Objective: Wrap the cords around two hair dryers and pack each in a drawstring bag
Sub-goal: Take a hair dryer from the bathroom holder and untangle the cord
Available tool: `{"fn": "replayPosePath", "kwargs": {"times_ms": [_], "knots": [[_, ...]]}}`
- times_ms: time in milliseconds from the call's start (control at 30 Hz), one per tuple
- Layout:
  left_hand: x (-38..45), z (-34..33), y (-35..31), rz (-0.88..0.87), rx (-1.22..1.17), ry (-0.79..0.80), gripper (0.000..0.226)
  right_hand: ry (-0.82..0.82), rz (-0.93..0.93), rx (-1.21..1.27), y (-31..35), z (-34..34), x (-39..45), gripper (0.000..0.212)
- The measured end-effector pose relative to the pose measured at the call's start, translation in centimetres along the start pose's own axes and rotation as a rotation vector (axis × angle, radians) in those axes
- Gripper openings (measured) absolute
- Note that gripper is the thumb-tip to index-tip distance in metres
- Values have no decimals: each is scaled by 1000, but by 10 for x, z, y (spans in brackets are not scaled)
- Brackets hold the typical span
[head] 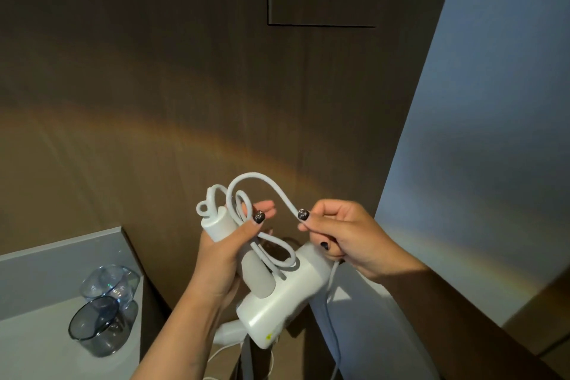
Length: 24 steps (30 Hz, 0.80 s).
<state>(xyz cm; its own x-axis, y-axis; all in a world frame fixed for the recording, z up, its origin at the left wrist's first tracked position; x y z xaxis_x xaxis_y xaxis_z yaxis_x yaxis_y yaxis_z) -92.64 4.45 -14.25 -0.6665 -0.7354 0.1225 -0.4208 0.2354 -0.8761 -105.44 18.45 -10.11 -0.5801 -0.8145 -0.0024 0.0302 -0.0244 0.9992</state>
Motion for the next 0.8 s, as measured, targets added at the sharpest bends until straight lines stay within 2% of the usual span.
{"fn": "replayPosePath", "kwargs": {"times_ms": [133,167,300,367,467,667,800], "knots": [[0,3,-1,58,-49,31,89,33,-25,-38,1,-9,-4,18],[0,3,-1,69,-67,46,89,35,-37,-50,0,-11,-5,20],[-4,-4,-7,78,-28,92,38,10,-98,-89,-6,-14,-7,26],[-5,-7,-9,83,10,89,30,14,-119,-111,-8,-12,-8,24],[-6,-9,-9,91,33,110,43,40,-132,-174,-9,-12,-11,25],[-10,-10,-3,166,-5,147,51,53,-163,-247,-9,-14,-17,26],[-10,-13,-3,183,98,99,49,20,-187,-270,-12,-15,-21,27]]}}
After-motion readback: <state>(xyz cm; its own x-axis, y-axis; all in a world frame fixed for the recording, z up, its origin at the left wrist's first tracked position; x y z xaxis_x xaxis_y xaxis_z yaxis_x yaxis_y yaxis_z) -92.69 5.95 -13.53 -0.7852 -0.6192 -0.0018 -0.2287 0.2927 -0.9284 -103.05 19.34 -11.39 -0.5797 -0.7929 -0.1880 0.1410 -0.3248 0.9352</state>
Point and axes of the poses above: each hand's wrist, its own x-axis towards the middle knuckle, its own z-axis out of the back of the hand, y = z × x, the point moved 1 cm from there along x, towards the middle knuckle, and after that the axes turned 6 degrees about -y, right-handed, at the moved point
